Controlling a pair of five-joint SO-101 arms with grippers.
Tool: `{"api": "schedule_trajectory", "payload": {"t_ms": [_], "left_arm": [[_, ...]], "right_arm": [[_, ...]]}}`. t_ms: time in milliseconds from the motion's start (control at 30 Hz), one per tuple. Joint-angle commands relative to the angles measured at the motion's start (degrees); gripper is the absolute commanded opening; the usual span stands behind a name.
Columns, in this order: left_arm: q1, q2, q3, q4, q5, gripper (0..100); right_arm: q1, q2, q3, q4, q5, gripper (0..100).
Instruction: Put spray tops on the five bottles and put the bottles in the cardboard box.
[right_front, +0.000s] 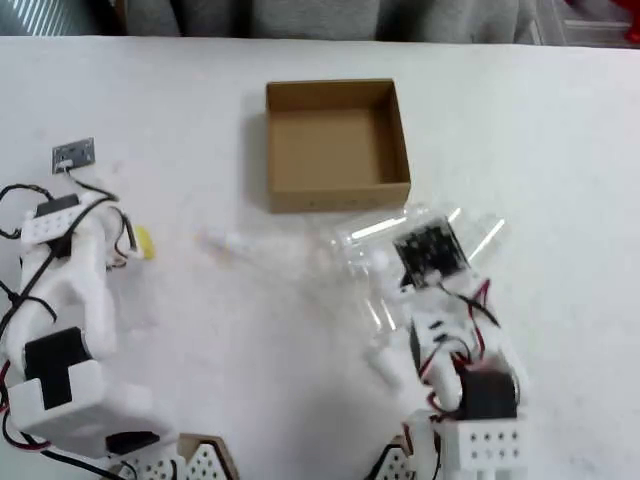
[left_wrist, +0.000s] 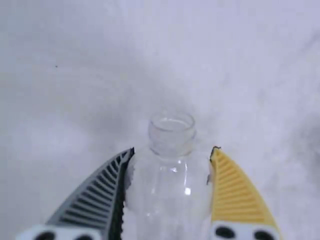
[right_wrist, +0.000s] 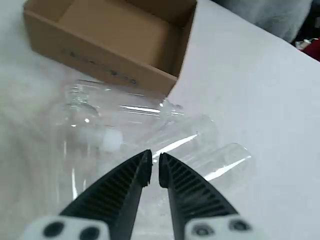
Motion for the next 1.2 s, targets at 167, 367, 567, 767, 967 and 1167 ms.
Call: {"api": "schedule_trajectory", "payload": {"t_ms": [167, 367, 567, 767, 967, 1167], "left_arm": [[-0.92, -0.22, -0.53, -3.52, 0.62, 10], [-0.92, -0.04, -0.7, -3.78, 0.62, 10], [-0.92, -0.04, -0.97, -3.87, 0.53, 10], [-0.92, -0.04, -0.79, -5.36, 0.35, 10], [-0.84, -0.04, -0.97, -5.45, 0.35, 10], [-0.57, -0.04, -0.88, -6.33, 0.35, 10]], "right_arm": [[-12.79, 33.19, -22.24, 1.36, -4.22, 1.8], [-23.08, 47.25, -33.93, 1.89, -1.85, 1.8], [-28.79, 61.49, -51.78, 11.38, 1.49, 1.8], [-35.03, 83.12, -72.62, 19.65, 5.89, 1.8], [-35.21, 100.7, -95.12, 30.37, 8.7, 2.7], [-35.21, 110.81, -109.54, 35.38, 8.7, 18.1]]}}
